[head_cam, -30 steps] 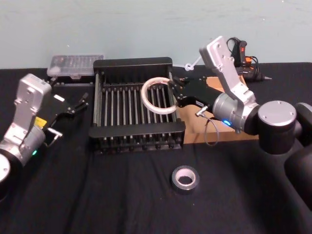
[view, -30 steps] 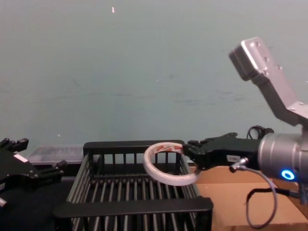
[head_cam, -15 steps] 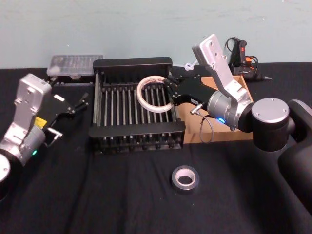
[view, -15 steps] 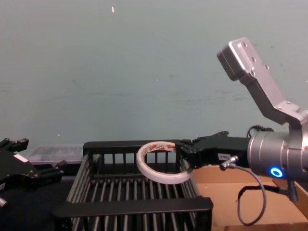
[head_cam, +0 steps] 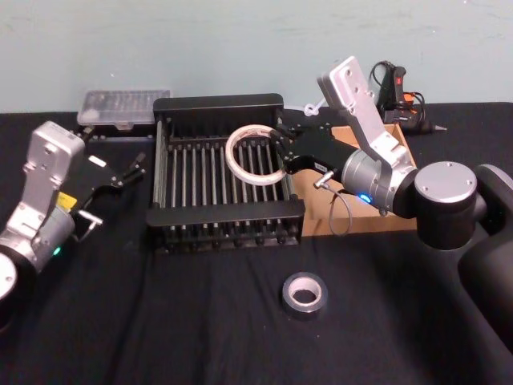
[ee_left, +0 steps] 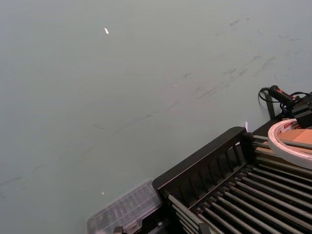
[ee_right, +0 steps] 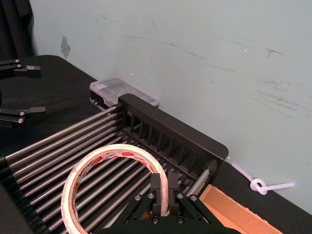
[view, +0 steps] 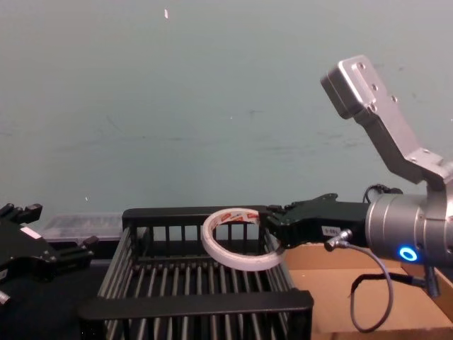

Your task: Pick up the white tape and place it into the black box , Pick up the silver tape and place it into the brown box.

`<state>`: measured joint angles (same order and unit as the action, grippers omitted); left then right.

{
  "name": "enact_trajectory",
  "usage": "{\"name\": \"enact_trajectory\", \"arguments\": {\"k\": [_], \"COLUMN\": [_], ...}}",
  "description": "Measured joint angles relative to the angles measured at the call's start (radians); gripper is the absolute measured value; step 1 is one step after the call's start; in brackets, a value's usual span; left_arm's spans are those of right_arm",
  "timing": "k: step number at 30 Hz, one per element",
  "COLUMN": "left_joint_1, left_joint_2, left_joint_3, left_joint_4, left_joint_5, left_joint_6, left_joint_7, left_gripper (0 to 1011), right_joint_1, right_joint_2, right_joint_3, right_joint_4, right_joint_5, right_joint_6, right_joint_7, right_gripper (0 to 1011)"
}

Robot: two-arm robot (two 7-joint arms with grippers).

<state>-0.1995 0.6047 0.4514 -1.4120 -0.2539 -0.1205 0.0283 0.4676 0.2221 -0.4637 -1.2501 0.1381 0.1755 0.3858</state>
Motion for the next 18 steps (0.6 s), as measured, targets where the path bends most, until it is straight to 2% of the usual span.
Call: {"name": "enact_trajectory", "arguments": {"k": [5, 7, 13, 14, 17, 18], "left_joint_1": [0.000, 0.000, 0.000, 0.000, 0.000, 0.000], "left_joint_2": [0.000, 0.000, 0.000, 0.000, 0.000, 0.000], "left_joint_3": [0.000, 0.000, 0.000, 0.000, 0.000, 0.000], "left_joint_4": [0.000, 0.000, 0.000, 0.000, 0.000, 0.000], "left_joint_5": [0.000, 0.000, 0.000, 0.000, 0.000, 0.000], "left_joint_6": [0.000, 0.000, 0.000, 0.000, 0.000, 0.000], "left_joint_7": [0.000, 0.000, 0.000, 0.000, 0.000, 0.000], "left_gripper": [1001, 1001, 1001, 1001, 1002, 1001], "right_joint_1": [0.000, -0.001, -0.001, -0.001, -0.001, -0.001], "right_joint_2": [0.000, 0.001, 0.001, 0.001, 0.001, 0.001], "right_joint_3": [0.000, 0.000, 0.001, 0.001, 0.000, 0.001], "right_joint_4": [0.000, -0.001, -0.001, -0.002, -0.002, -0.002], "right_joint_5": [0.000, 0.001, 0.001, 0.001, 0.002, 0.002], "right_joint_6": [0.000, 0.001, 0.001, 0.001, 0.001, 0.001], "right_joint_7": [0.000, 0.000, 0.000, 0.000, 0.000, 0.000], "right_gripper": [91, 125, 311, 366, 422, 492]}}
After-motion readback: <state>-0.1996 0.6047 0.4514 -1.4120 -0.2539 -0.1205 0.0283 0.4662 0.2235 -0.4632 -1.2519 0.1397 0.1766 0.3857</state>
